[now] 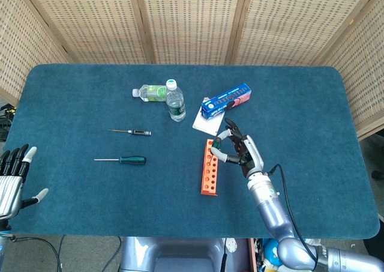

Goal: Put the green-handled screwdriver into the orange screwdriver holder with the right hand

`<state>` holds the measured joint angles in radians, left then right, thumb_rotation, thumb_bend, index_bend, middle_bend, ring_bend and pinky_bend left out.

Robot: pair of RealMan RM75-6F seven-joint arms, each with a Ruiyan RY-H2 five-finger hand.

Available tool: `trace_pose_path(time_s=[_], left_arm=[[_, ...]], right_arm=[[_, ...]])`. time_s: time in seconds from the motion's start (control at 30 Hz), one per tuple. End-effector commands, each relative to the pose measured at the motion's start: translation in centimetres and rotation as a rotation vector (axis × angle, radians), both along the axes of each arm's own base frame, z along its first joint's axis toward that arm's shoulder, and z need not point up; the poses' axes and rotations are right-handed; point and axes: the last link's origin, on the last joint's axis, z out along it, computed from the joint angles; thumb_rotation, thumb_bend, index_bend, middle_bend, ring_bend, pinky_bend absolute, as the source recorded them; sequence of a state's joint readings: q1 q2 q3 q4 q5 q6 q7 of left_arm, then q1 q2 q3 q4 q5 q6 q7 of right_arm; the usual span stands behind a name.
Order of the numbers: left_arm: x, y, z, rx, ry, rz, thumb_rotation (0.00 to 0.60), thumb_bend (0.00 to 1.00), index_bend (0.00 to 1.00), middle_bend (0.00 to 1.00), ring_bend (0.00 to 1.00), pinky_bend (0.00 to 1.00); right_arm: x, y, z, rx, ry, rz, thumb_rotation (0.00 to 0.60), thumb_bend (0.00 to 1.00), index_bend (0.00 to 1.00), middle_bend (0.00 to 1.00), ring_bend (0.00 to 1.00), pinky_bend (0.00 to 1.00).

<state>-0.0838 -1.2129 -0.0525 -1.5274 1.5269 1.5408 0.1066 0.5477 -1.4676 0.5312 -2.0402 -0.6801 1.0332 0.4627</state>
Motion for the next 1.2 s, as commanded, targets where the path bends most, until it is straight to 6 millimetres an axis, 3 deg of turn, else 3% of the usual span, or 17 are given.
trace_pose_path(time_s=[0.03, 1.2], left_arm=[[0.0, 0.0, 0.0, 0.0, 0.0, 0.0, 0.6, 0.0, 0.0, 0.0, 0.0, 0.0], [0.1, -0.1, -0.2, -0.009, -0.001, -0.009, 0.6, 0.0, 0.0, 0.0, 0.0, 0.0]], right_arm=[[0.0, 0.0, -0.1, 0.002, 0.0, 0.0, 0.6, 0.22, 0.65, 0.03, 0.0, 0.0], [-1.5, 0.0, -1.9, 0.034, 0.011, -0.02, 0.6, 0.22, 0.65, 0.03, 0.0, 0.0]])
